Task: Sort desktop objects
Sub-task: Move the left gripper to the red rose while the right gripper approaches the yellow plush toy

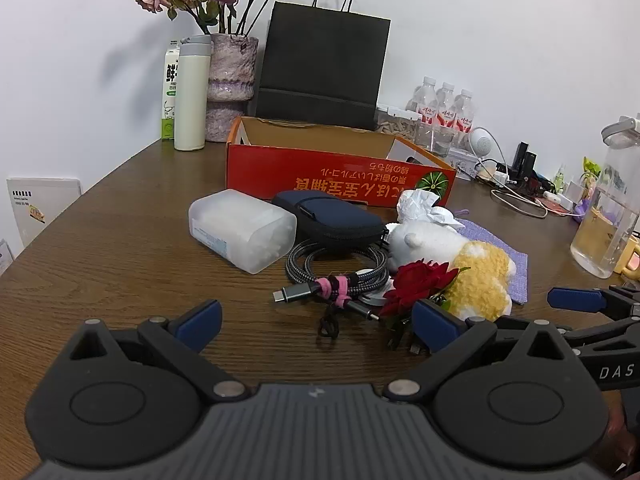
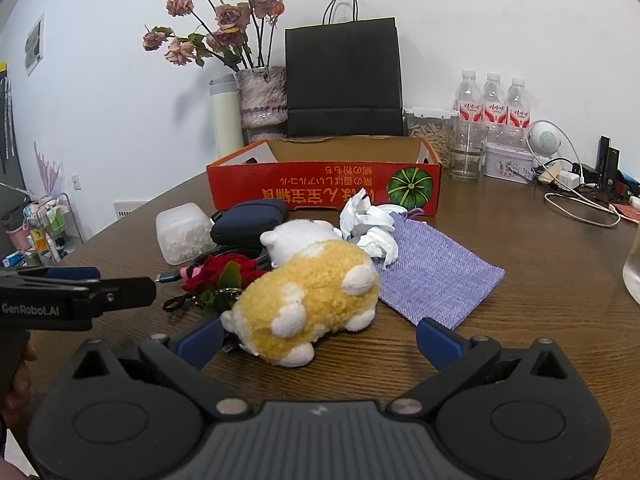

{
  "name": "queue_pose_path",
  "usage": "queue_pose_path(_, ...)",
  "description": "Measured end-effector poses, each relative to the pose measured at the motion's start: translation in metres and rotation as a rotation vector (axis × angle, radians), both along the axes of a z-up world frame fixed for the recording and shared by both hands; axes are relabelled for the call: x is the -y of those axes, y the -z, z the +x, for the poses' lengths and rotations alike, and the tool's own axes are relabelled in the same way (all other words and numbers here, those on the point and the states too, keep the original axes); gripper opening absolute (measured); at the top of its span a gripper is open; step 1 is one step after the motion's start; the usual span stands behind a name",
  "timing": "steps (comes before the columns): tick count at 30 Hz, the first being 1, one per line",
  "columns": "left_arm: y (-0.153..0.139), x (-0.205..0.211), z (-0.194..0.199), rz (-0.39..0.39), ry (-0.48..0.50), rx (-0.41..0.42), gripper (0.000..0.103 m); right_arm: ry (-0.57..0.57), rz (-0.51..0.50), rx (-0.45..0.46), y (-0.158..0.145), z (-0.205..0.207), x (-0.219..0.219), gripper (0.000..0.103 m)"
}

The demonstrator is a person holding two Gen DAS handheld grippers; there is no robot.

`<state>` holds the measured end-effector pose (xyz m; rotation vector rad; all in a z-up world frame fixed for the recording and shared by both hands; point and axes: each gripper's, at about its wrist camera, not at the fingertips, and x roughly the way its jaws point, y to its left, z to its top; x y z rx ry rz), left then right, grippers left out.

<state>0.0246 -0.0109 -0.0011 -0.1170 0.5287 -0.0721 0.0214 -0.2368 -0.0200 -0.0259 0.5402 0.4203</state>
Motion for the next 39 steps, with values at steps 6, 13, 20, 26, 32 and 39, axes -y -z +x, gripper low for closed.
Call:
queue_pose_path(6,0.000,-0.009,-0.026,0.001,0.016,0.020,0.103,0.000,0.000,-0.001,0.000,0.000,0.000,0.103)
queue_pose_path(13,0.000,-0.011,-0.026,-0.035,0.023,0.015,0.103,-0.001,-0.001,-0.001,0.002,0.000,0.000,0.103)
queue_pose_path(20,0.001,-0.009,-0.026,-0.032,0.024,0.016,0.103,-0.002,-0.002,-0.003,0.004,-0.002,0.001,0.103)
queue_pose_path(26,0.001,-0.006,-0.023,-0.018,0.035,0.009,0.103,-0.003,-0.007,-0.002,0.005,-0.001,0.001,0.103)
queue_pose_path(32,-0.002,0.004,-0.016,0.037,0.067,0.054,0.103,-0.014,-0.031,0.003,0.003,0.007,-0.003,0.103)
queue_pose_path(39,-0.004,0.014,0.003,0.075,0.111,0.045,0.103,-0.039,-0.090,0.010,0.000,0.016,-0.008,0.103)
